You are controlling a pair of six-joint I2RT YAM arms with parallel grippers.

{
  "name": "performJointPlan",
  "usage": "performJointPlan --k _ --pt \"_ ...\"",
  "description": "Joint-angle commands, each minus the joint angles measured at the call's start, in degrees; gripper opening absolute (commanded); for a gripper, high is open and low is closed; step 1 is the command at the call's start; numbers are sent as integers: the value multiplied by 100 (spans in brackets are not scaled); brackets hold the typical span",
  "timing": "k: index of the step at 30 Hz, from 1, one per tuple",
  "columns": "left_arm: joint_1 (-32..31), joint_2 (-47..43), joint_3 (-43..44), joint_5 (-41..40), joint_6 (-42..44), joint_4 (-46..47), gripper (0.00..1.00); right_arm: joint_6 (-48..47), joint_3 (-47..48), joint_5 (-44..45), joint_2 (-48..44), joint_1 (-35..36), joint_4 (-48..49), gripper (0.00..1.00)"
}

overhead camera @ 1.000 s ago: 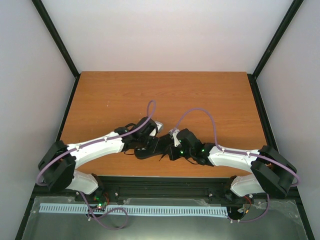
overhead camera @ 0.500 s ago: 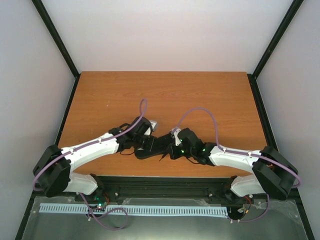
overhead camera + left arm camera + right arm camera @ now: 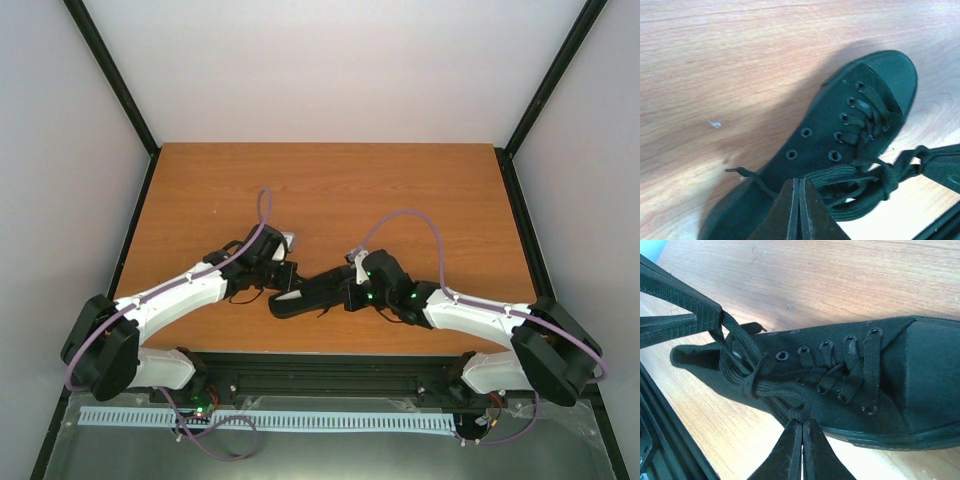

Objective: Tie the shoes

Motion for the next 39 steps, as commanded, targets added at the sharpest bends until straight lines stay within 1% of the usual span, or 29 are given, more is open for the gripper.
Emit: performJointPlan --k 1,5,14,22,33,39 --pt "299 13 -59 -53 -11 202 1 4 120 -112 18 -185 4 3" --pt "446 150 -74 -51 4 364 1 49 51 -193 74 -307 1 3" --pt "680 408 -62 -352 50 518 1 150 -223 -273 112 -552 73 3" --pt "942 586 -93 -364 -15 642 1 160 -417 -448 277 -694 174 3" --pt "1575 424 -406 -222 -133 773 1 167 -693 -419 191 -705 101 3" --pt "1782 390 -583 -218 -205 865 1 228 -847 -365 227 -721 136 3"
